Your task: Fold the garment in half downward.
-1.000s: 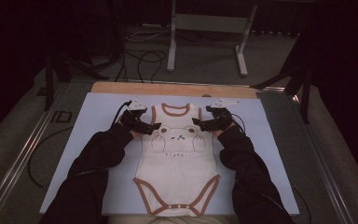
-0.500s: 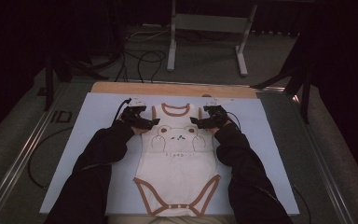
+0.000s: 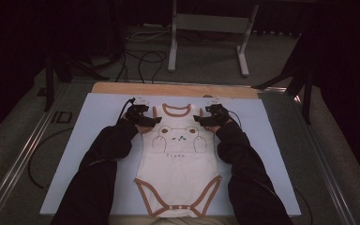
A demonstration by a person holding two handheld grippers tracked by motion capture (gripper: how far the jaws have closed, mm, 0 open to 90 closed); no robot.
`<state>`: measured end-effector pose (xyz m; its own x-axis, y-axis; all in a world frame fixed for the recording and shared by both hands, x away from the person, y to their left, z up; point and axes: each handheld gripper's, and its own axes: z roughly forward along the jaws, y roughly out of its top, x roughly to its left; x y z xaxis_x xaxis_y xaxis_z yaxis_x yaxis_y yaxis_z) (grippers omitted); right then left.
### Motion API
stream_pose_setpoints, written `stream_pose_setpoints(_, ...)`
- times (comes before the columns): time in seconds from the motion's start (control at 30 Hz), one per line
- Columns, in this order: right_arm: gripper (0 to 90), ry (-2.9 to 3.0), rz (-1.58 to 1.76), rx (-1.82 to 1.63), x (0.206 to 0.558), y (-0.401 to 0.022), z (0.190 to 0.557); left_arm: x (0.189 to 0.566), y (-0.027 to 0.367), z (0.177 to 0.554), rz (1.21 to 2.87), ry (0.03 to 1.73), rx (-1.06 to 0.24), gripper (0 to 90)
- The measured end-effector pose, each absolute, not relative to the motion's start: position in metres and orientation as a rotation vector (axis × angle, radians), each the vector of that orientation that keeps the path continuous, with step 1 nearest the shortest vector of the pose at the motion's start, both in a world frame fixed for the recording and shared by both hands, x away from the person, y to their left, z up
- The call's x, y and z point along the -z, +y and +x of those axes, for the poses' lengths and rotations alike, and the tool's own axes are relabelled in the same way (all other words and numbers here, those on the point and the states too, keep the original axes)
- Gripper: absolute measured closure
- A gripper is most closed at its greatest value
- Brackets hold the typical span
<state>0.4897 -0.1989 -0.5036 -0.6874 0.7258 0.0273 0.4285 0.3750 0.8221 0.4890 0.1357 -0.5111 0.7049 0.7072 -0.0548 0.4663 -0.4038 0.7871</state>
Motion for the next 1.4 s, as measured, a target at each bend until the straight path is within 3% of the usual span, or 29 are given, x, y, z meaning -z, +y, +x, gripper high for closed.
stream_pose_setpoints(0.53,32.0,2.299,1.108,-1.145,0.519,-0.200,0.506,0.522,0.127,0.507,2.098,0.954,-0.364,21.4)
stream_pose_setpoints(0.97,33.5,2.318,1.146,-1.055,0.528,-0.193,0.518,0.527,0.120,0.525,2.167,0.977,-0.427,25.5)
stream_pose_setpoints(1.23,35.3,2.327,1.167,-1.019,0.531,-0.191,0.527,0.529,0.117,0.534,2.181,0.994,-0.426,29.9)
stream_pose_setpoints(1.4,39.0,2.326,1.174,-1.016,0.530,-0.190,0.530,0.529,0.116,0.538,2.176,0.999,-0.427,38.0)
